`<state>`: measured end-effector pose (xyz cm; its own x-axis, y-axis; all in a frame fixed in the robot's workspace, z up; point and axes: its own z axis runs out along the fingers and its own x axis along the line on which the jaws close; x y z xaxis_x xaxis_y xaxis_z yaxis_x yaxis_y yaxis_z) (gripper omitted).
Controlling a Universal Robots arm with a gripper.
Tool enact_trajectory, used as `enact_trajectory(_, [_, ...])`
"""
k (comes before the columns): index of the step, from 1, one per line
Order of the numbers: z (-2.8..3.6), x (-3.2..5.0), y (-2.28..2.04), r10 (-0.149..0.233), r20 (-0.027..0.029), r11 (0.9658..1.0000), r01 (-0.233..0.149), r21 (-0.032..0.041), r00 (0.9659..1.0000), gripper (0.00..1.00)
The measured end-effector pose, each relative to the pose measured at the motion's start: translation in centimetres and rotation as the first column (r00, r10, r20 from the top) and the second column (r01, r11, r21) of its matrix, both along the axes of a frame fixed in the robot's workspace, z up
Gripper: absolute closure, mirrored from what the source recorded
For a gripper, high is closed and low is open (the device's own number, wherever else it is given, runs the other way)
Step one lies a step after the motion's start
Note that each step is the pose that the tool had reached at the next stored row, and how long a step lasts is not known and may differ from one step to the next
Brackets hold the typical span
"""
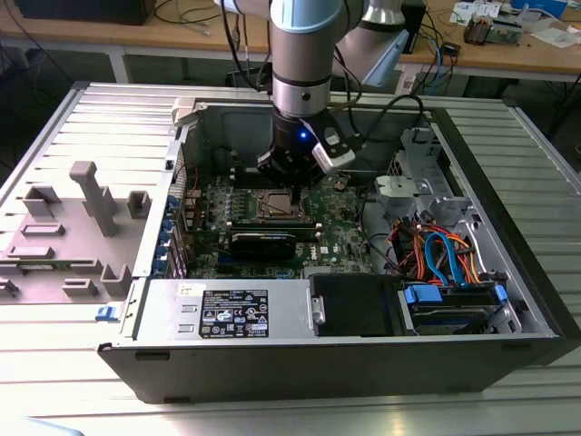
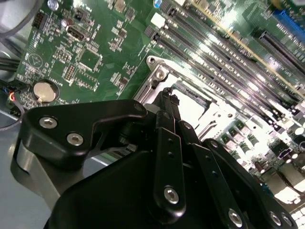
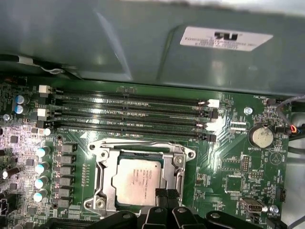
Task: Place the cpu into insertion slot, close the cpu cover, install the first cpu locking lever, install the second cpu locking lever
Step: 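Install the second cpu locking lever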
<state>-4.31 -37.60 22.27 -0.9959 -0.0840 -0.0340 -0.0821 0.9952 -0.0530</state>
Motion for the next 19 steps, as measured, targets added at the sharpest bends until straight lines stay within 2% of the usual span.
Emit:
enact_trajectory(2, [-0.02,0.0,-0.77,0.0,0.0,1.0,0.0,0.0011,1.0,0.89])
enact_trajectory(3, [-0.02,0.0,-1.04,0.0,-0.0001,1.0,0.0,0.0042,1.0,0.89])
enact_trajectory(5, [-0.02,0.0,-1.47,0.0,0.0,0.9997,0.0,0.0239,1.0,0.89])
enact_trajectory(6, [-0.02,0.0,-1.6,0.0,-0.0001,0.9993,0.0,0.0384,1.0,0.89])
enact_trajectory(7, [-0.02,0.0,-1.79,0.0,0.0,0.9978,0.0,0.0659,1.0,0.89])
enact_trajectory(9, [-0.02,0.0,-2.2,0.0,0.0,0.9937,0.0,0.1125,1.0,0.89])
enact_trajectory(10, [-0.02,0.0,-2.48,0.0,0.0,0.9919,0.0,0.1267,1.0,0.89])
enact_trajectory(11, [0.18,-0.01,-2.56,0.0,-0.0001,0.9915,0.0,0.1305,1.0,0.89])
enact_trajectory(13, [1.08,0.0,-2.56,0.0,0.0,0.9913,0.0,0.1317,1.0,0.89])
enact_trajectory(15, [1.47,0.0,-2.57,0.0,0.0,0.9912,0.0,0.1324,1.0,0.89])
enact_trajectory(16, [1.56,0.01,-2.61,0.0,0.0,0.9908,0.0,0.135,1.0,0.89])
enact_trajectory(17, [1.6,0.0,-2.76,0.0,0.0001,0.989,0.0,0.1478,1.0,0.89])
enact_trajectory(19, [1.6,0.0,-3.01,0.0,0.0,0.9861,0.0,0.1661,1.0,0.89])
